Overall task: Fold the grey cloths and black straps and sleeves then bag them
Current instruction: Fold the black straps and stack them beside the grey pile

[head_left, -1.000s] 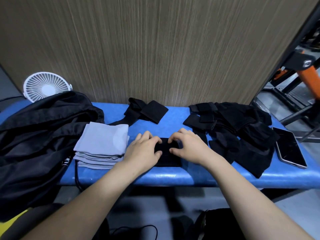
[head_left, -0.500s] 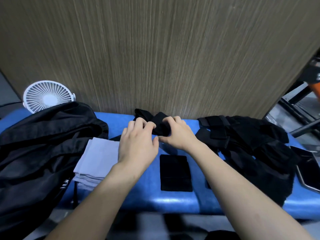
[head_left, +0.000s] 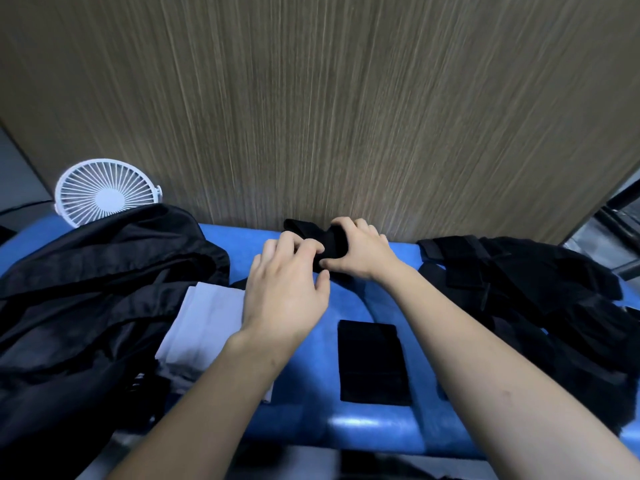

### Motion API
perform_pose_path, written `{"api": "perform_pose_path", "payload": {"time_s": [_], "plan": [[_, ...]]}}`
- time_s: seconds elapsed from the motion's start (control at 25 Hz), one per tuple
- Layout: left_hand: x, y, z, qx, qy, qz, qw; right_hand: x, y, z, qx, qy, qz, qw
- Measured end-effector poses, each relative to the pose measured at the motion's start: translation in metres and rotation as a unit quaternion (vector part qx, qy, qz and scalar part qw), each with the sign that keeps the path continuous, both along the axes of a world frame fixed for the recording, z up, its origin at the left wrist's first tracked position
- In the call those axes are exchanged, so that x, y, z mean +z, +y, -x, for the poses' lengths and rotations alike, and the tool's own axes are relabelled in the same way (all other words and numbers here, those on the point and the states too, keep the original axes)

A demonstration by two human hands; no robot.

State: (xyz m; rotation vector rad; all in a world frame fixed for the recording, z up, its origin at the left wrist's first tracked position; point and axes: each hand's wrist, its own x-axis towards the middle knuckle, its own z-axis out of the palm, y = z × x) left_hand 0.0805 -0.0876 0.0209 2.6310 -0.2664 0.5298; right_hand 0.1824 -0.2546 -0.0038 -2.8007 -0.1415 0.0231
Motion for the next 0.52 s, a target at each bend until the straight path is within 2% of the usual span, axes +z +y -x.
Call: {"api": "perform_pose_path", "payload": {"time_s": [0.16,0.4,0.52], "plan": [[0.0,-0.002,0.002,-0.002,0.006,0.008,1.0,0.006,-0.002,0.013,0.004,-0.046,0.007,0.999],[-0.002,-0.005,0.005,-0.002,0.017,0.012,1.0,-0.002,0.001,0.029,0.01,-0.014,0.008,1.0],[-0.004,-0.001,-0.002,0.005,0.028,0.005,1.0,0.003,0.001,0.034,0.02,-0.04,0.008,0.999]]}}
